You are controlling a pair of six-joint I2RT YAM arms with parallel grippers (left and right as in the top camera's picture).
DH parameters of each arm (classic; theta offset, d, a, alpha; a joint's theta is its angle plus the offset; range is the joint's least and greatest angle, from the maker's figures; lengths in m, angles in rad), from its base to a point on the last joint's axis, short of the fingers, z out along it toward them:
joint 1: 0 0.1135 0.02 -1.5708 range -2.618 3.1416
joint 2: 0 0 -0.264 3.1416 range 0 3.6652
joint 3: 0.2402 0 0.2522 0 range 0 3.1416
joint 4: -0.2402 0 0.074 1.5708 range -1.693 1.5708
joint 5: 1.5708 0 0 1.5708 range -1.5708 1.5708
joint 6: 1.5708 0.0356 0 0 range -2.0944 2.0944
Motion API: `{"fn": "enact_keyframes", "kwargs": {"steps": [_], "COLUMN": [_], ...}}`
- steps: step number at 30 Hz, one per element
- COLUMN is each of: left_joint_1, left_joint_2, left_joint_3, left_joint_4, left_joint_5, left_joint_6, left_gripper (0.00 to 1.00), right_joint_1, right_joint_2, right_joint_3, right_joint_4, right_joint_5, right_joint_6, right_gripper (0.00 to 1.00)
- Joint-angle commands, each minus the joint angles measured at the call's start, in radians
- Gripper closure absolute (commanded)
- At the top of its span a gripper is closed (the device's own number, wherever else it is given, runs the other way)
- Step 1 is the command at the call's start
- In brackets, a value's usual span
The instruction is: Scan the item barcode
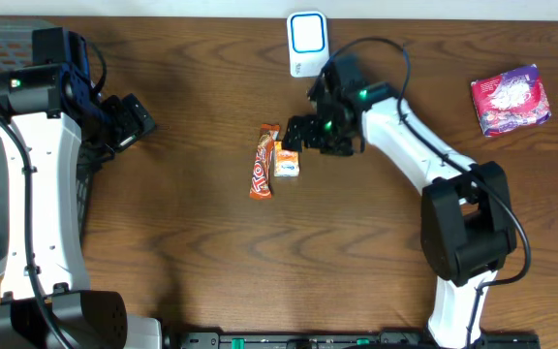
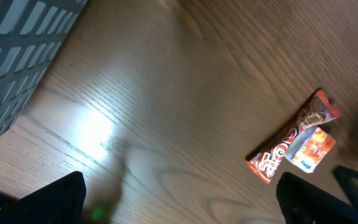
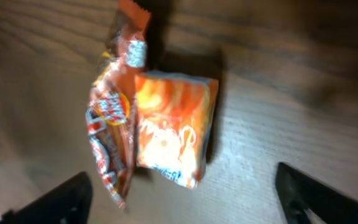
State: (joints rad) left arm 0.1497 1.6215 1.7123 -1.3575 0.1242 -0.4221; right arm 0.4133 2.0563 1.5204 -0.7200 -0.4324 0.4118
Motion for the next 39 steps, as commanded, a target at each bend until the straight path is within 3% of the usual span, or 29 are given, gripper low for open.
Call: {"fn": "enact_keyframes", "kwargs": {"steps": [1, 4, 11, 16, 19, 23, 31, 39], "left_joint_1": [0.002, 0.002, 0.002, 0.002, 0.002, 0.002, 0.002, 0.002], "left_joint_2": [0.006, 0.006, 0.006, 0.006, 0.006, 0.006, 0.006, 0.006], "left_joint_3": [-0.005, -0.005, -0.005, -0.005, -0.005, -0.005, -0.005, -0.005], "left_joint_4": [-0.003, -0.003, -0.003, -0.003, -0.003, -0.003, -0.003, -0.003], "left_joint_5": [-0.013, -0.013, -0.013, -0.013, -0.013, -0.013, -0.013, -0.013], "left_joint_6": [-0.001, -0.001, -0.001, -0.001, -0.001, -0.001, -0.001, -0.001], "left_gripper": [0.02, 0.02, 0.02, 0.02, 0.02, 0.02, 0.02, 0.02], "right_joint_1": [0.025, 0.038, 0.061, 0.059, 0.058, 0.045, -0.105, -0.241], "right_joint_2": [0.0, 0.0, 0.006, 0.007, 0.007, 0.007, 0.006, 0.006], "right_joint_3": [-0.07, -0.135, -0.202, -0.202, -0.202, -0.202, -0.202, -0.202], "right_joint_4": [0.072, 0.179, 0.303, 0.3, 0.297, 0.291, 0.283, 0.174], "right_joint_5": [0.004, 0.004, 0.021, 0.042, 0.034, -0.09, -0.728, -1.011], "right_joint_6": [0.092, 0.153, 0.175, 0.175, 0.175, 0.174, -0.021, -0.183], "right_gripper": [0.25, 0.35, 0.43, 0.64, 0.99, 0.99, 0.99, 0.99]}}
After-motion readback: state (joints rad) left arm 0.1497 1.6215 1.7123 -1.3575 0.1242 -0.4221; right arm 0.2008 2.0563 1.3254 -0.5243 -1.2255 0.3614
